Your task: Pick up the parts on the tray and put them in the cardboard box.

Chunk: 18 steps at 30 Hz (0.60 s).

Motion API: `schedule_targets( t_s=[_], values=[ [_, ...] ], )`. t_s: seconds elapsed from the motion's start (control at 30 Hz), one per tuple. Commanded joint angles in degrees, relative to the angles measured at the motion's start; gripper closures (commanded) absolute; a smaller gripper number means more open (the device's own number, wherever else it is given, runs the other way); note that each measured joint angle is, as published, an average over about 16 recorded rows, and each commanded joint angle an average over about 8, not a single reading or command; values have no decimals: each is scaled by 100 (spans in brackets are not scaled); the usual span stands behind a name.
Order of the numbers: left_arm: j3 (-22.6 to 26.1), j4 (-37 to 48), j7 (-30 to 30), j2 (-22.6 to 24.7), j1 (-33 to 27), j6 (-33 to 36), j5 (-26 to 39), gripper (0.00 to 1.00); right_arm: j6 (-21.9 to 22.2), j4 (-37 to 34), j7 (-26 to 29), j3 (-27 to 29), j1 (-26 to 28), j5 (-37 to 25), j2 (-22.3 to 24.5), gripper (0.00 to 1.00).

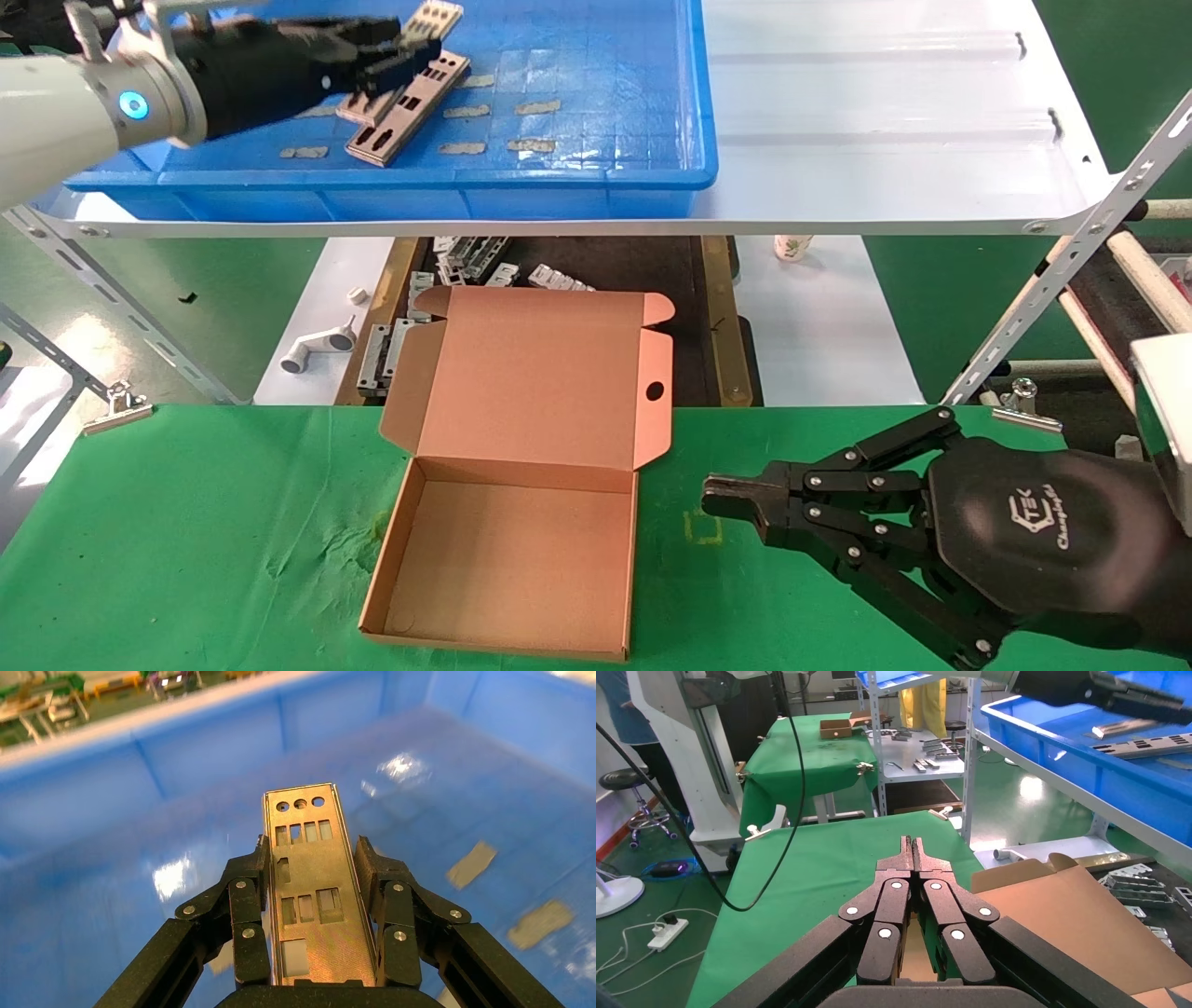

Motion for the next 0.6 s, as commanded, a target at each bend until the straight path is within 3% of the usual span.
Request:
schedule_targets(
  t_s=[0.03,0.47,0.6],
  values=[
    [-41,-41,47,-35,-24,80,-60,100,0,0,0,0,0,0,0,100],
    [-66,69,242,43,22,-25,-89,100,0,0,0,-1,0,1,0,100],
    [-68,146,275,134,58,-173,-91,93,0,0,0,-1,0,1,0,100]
  ],
)
